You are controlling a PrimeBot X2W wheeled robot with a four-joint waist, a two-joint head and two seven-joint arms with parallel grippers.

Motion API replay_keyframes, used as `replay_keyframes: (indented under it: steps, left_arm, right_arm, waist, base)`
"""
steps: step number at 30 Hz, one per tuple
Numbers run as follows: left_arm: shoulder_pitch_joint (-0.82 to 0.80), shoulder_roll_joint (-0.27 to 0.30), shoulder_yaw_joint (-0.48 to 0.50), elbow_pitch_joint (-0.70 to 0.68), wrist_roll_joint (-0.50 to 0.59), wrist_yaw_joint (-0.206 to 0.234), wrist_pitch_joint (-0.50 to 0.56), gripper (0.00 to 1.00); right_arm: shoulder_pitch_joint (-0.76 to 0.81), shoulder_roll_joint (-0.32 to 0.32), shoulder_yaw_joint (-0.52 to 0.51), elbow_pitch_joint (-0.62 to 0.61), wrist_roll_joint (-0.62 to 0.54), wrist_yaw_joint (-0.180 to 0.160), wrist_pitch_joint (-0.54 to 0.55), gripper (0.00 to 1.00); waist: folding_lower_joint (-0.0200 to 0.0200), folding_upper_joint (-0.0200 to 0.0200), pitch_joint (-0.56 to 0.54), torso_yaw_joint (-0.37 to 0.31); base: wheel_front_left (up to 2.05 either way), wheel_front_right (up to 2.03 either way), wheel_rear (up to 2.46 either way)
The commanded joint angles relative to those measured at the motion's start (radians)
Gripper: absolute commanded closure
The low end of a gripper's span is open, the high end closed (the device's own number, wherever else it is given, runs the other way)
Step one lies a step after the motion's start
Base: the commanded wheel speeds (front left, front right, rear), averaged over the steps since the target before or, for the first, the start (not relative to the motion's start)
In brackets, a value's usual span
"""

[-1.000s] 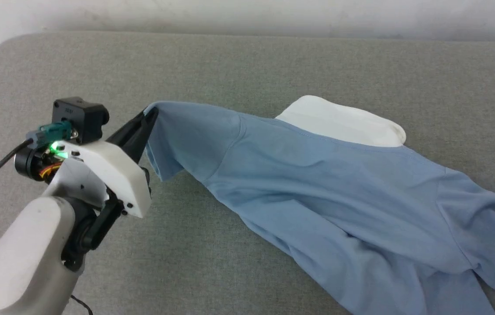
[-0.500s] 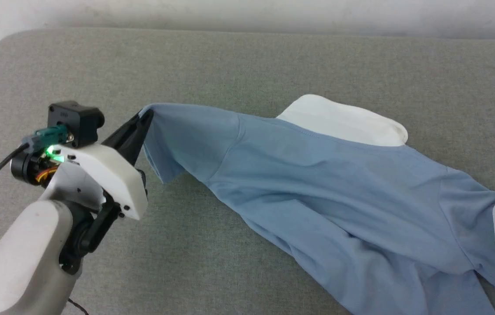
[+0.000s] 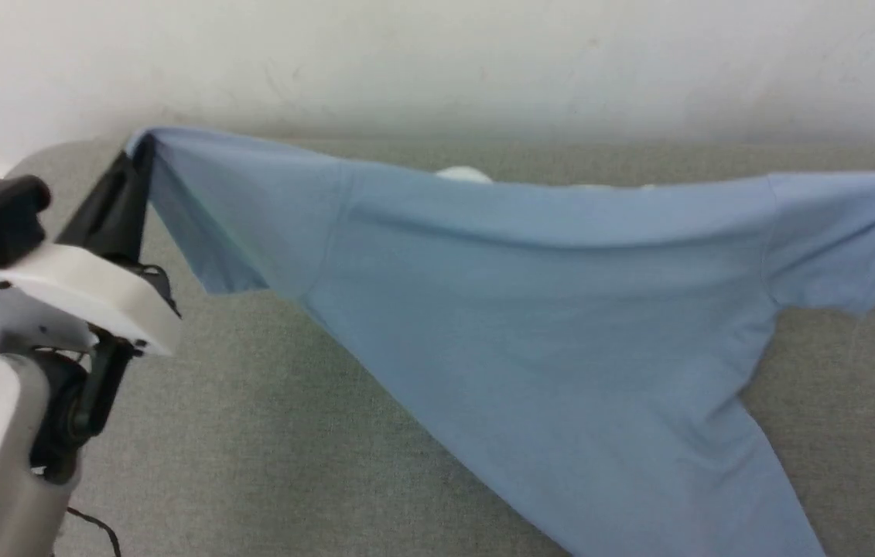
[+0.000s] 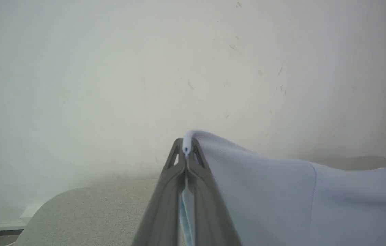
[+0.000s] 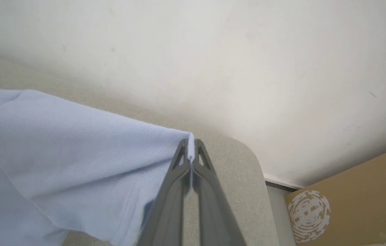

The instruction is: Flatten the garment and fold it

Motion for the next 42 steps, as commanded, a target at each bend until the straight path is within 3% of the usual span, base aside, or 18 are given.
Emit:
replay_keyframes:
  steps: [1,10,17,23,29,36,42]
  left_arm:
    - [0.019,0.015,0.023,-0.019,0.011,0.014,-0.017,1.00]
    - [-0.023,0.064,0.162,-0.127,0.022,0.061,-0.113,1.00]
    - [-0.107,0.081,0.258,-0.198,0.031,0.096,-0.177,1.00]
    - [-0.195,0.110,0.281,-0.240,0.031,0.110,-0.146,1.00]
    - [-0.296,0.135,0.251,-0.177,0.016,0.079,-0.095,1.00]
    - [-0.480,0.160,0.155,0.024,0.026,-0.020,-0.042,1.00]
    - [-0.699,0.135,0.083,0.222,0.077,-0.085,-0.061,1.00]
  right_arm:
    - [-0.025,-0.019,0.002,-0.030,0.008,-0.001,-0.012,1.00]
    - [-0.132,-0.077,0.013,-0.192,0.040,-0.001,-0.054,1.00]
    - [-0.234,-0.097,0.014,-0.211,0.061,-0.001,-0.099,1.00]
    - [-0.343,-0.101,0.022,-0.188,0.088,-0.001,-0.121,1.00]
    - [-0.474,-0.103,0.052,-0.129,0.109,-0.001,-0.132,1.00]
    - [-0.721,-0.093,0.125,0.013,0.099,-0.001,-0.158,1.00]
    - [-0.943,-0.078,0.207,0.180,0.071,-0.001,-0.197,1.00]
  waist:
    - [0.0000,0.0000,-0.058,-0.030]
    - [0.0000,0.0000,-0.113,-0.056]
    - [0.0000,0.0000,-0.112,-0.072]
    - [0.0000,0.0000,-0.070,-0.088]
    - [0.0000,0.0000,0.007,-0.106]
    - [0.0000,0.0000,0.159,-0.131]
    - [0.0000,0.0000,0.287,-0.139]
  base:
    - [0.00,0.00,0.00]
    - [0.00,0.00,0.00]
    - [0.00,0.00,0.00]
    - [0.00,0.00,0.00]
    - [0.00,0.00,0.00]
    - [0.00,0.00,0.00]
    - [0.00,0.00,0.00]
